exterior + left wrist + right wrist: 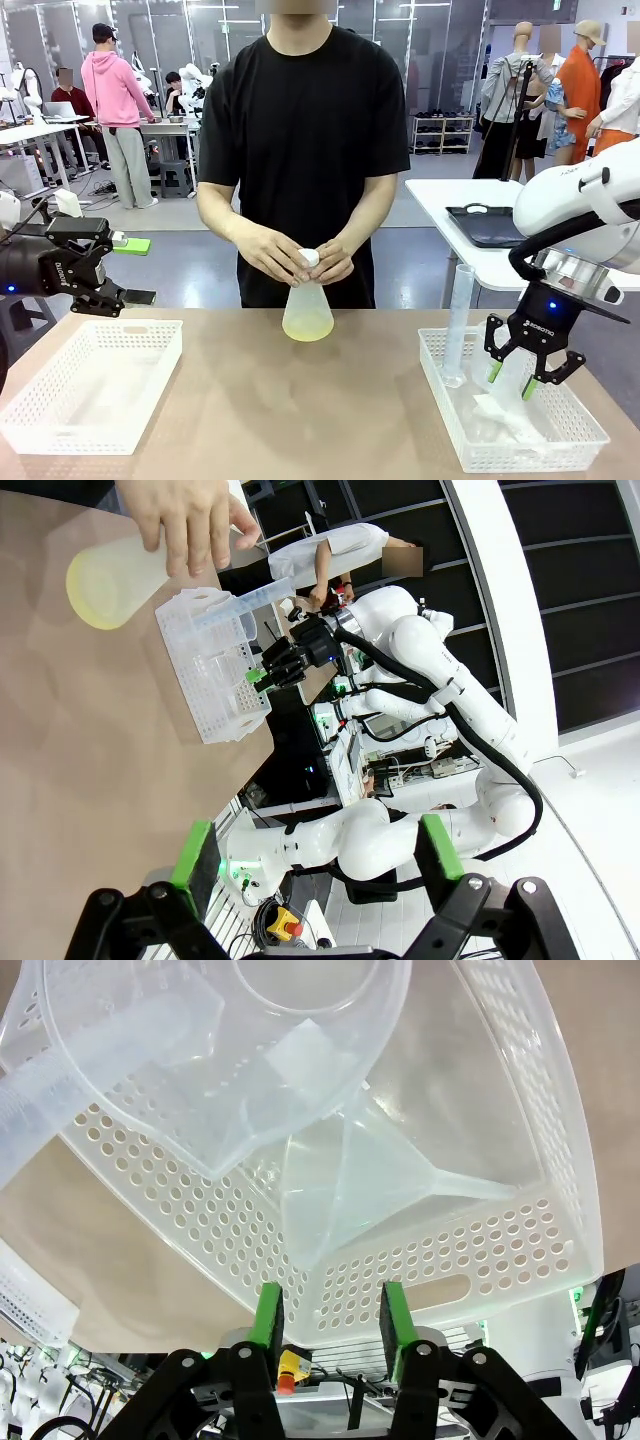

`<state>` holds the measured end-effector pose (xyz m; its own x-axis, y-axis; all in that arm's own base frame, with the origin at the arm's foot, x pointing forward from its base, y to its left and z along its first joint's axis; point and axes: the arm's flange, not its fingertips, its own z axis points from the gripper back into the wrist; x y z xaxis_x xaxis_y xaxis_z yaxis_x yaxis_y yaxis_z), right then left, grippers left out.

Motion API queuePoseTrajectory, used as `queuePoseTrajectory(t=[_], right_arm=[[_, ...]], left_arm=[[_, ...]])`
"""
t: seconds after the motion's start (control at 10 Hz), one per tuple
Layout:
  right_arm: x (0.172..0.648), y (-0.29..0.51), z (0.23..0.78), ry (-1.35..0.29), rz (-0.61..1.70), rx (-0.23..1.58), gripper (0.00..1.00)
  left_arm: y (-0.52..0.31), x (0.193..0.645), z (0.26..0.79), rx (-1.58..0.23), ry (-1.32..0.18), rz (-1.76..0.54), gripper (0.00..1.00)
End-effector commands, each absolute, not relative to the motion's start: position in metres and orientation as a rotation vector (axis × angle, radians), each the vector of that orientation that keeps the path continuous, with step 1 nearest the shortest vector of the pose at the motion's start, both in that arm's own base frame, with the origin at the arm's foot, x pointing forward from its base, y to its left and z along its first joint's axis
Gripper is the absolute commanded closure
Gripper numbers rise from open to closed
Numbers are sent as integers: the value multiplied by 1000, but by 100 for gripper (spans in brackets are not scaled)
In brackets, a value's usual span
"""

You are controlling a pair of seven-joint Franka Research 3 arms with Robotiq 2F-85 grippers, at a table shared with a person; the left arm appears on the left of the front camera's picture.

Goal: Prepare the solutions needed for the experiment.
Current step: When the human places the Big flask in the center of the table, pick up the Big flask and place it in the left Organizing basket.

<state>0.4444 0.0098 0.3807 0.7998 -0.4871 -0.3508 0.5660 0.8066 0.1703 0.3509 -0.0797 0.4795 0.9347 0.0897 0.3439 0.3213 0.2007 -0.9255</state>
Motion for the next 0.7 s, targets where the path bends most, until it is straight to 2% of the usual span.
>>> queuePoseTrajectory(t=[0.0,0.1,0.2,0.4,0.6], right_arm=[[445,10,381,298,-567,275,49],[444,10,381,299,-572,274,49],[430,13,403,215,-567,319,49],[400,17,453,59,-571,476,49],[373,12,495,-12,-498,673,49]], left_arm=[[-83,352,482,-1398,-358,-153,0],[-83,352,482,-1398,-358,-153,0],[-83,352,482,-1398,-358,-153,0],[-83,352,482,-1398,-358,-153,0],[-83,352,482,-1398,-358,-153,0]])
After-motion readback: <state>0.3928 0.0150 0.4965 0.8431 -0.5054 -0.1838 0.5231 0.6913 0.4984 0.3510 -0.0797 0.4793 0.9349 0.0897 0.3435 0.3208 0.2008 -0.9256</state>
